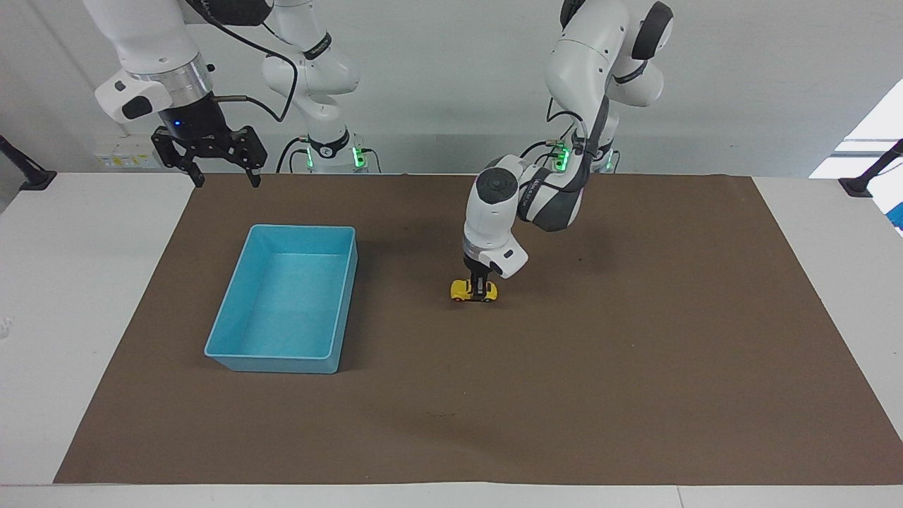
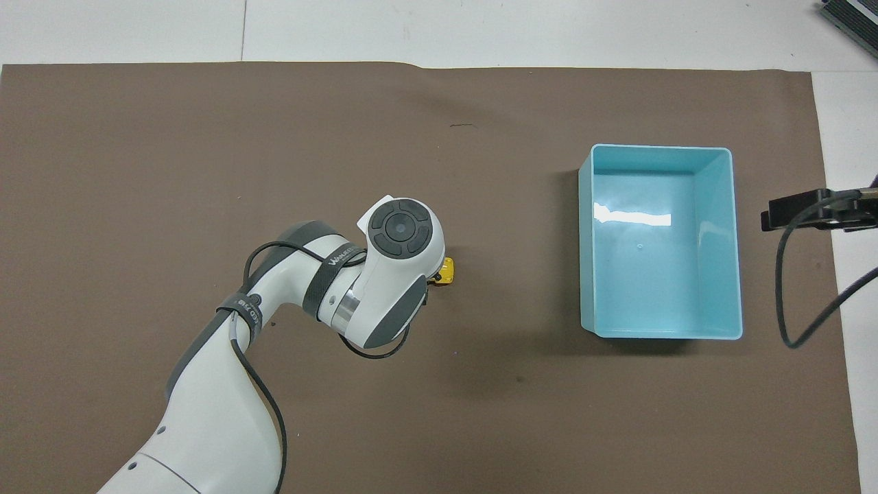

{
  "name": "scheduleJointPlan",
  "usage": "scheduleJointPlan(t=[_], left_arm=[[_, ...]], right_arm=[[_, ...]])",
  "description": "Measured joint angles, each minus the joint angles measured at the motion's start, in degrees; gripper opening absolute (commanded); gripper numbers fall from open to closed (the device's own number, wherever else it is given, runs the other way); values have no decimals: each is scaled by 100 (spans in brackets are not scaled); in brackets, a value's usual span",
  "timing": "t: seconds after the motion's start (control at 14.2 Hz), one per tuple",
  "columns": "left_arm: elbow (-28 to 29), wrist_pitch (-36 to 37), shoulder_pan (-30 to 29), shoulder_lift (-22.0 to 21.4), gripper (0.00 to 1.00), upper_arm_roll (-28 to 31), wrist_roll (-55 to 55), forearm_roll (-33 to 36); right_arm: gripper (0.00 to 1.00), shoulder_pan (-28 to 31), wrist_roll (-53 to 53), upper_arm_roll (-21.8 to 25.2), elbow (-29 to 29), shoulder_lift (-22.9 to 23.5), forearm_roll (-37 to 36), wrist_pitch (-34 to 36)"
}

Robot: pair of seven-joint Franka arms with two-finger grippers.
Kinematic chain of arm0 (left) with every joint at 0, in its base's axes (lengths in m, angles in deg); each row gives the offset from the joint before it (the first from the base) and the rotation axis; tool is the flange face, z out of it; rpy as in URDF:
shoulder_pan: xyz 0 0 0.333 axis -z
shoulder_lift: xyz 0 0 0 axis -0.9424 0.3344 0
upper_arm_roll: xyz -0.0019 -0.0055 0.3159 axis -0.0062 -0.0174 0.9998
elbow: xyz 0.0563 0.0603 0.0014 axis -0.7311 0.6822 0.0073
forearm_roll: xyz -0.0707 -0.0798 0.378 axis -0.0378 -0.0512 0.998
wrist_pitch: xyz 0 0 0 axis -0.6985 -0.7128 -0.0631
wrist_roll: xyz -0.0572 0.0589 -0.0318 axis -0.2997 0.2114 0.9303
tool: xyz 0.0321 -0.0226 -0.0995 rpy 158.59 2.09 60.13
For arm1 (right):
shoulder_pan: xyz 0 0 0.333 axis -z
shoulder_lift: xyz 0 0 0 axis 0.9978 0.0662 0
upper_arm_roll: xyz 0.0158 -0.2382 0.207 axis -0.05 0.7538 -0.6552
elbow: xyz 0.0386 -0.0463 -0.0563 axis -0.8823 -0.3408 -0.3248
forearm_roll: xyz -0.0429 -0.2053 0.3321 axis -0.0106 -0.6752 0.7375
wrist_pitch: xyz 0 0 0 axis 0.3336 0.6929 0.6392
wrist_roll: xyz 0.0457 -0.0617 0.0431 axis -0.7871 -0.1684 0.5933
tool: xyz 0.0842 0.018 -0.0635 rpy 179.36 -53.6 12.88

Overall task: Wind up and store yellow beetle car
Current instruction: 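Drag the car backward along the table with the left gripper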

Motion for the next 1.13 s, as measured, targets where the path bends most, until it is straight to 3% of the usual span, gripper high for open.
scheduleJointPlan(t=[0.63, 1.13], left_arm=[[54, 49, -30, -44, 38, 64, 127, 25], [321, 213, -376, -244, 42, 101, 128, 68]], right_arm=[[100, 16, 0, 6, 0, 0, 0, 0], [100, 16, 0, 6, 0, 0, 0, 0]])
